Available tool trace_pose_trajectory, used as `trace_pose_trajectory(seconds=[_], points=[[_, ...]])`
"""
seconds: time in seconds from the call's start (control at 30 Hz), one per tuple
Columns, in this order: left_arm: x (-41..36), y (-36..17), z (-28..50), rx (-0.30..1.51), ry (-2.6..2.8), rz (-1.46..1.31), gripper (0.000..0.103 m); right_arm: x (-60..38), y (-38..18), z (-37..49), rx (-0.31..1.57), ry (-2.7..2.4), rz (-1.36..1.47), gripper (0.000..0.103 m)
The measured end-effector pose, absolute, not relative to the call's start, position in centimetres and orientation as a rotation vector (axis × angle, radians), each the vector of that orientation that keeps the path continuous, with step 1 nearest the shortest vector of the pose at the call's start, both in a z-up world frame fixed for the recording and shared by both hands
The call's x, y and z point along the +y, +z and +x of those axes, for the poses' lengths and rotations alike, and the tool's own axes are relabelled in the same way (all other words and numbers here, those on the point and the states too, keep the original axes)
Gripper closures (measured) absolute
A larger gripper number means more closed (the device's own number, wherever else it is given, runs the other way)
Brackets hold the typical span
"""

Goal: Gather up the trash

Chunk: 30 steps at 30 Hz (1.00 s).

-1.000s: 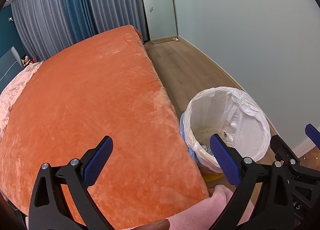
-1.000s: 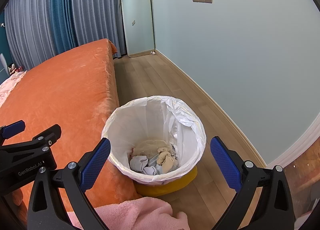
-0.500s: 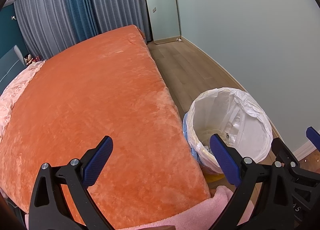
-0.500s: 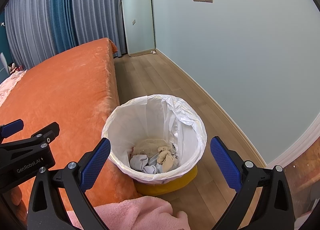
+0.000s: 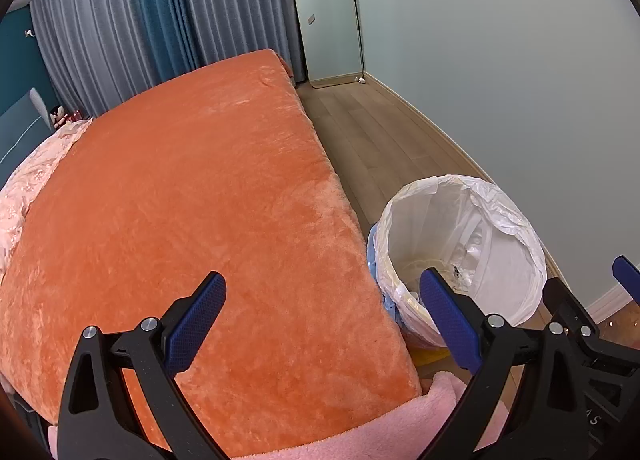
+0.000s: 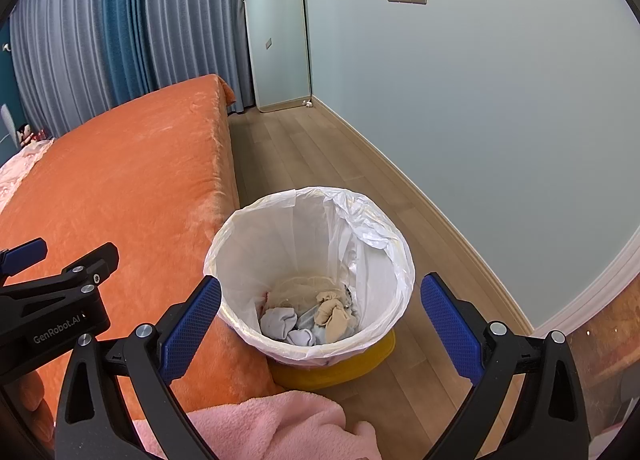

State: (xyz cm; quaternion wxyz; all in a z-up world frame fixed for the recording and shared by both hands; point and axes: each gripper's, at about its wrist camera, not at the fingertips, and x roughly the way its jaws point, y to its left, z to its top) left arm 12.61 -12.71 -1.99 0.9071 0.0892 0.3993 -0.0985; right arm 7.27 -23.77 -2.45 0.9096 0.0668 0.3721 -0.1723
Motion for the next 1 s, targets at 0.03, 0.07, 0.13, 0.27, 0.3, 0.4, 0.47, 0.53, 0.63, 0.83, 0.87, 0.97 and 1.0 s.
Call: trace_pose_trajectory(seconds=[0.03,0.07,0.13,0.27,0.3,0.4,0.47,0.53,0.63,0.83,0.87,0.97,1.0], points=[[-12.67,-1.98,12.62,0.824,-0.204,0.185,0.01,-23.8,-2.46,7.28,0.767,-0.355,0.138,0.007],[-12.72,-1.98,12.6,0.824,-0.204,0.184,0.01,-23.79,-2.48,7.33,0.767,-0.355,0.137,0.007],[-12.69,-1.98,12.65,0.824,-0.204,0.185,0.01,-23.78,-2.49,7.31,0.768,-0.355,0.137,0.007],[-12.74,-1.98,12.52,0.821,-0.207,0.189,0.01,-23.84,-2.62,7.24,0.77,-0.358,0.137,0.007],[-12.78,-2.0,12.48,0.821,-0.207,0.19,0.01,-23.84,-2.64,7.18,0.77,-0.358,0.136,0.007],[-12.79,-2.04,12.45,0.823,-0.21,0.194,0.01,-23.99,-2.62,7.25,0.77,-0.358,0.136,0.007],[-12.79,-2.07,12.46,0.824,-0.211,0.197,0.01,-24.04,-2.61,7.2,0.771,-0.359,0.136,0.007],[-12.83,-2.03,12.46,0.824,-0.213,0.199,0.01,-24.14,-2.62,7.21,0.772,-0.359,0.137,0.007],[-12.92,-1.97,12.43,0.823,-0.215,0.201,0.01,-24.25,-2.58,7.18,0.772,-0.361,0.139,0.007],[-13.04,-2.08,12.4,0.825,-0.219,0.206,0.01,-24.4,-2.56,7.24,0.773,-0.36,0.138,0.007],[-13.06,-2.09,12.43,0.827,-0.222,0.206,0.01,-24.44,-2.58,7.3,0.773,-0.36,0.138,0.007],[-13.11,-2.14,12.5,0.836,-0.227,0.205,0.01,-24.41,-2.58,7.26,0.774,-0.361,0.138,0.007],[-13.11,-2.13,12.5,0.836,-0.228,0.205,0.01,-24.42,-2.57,7.24,0.773,-0.361,0.14,0.007]])
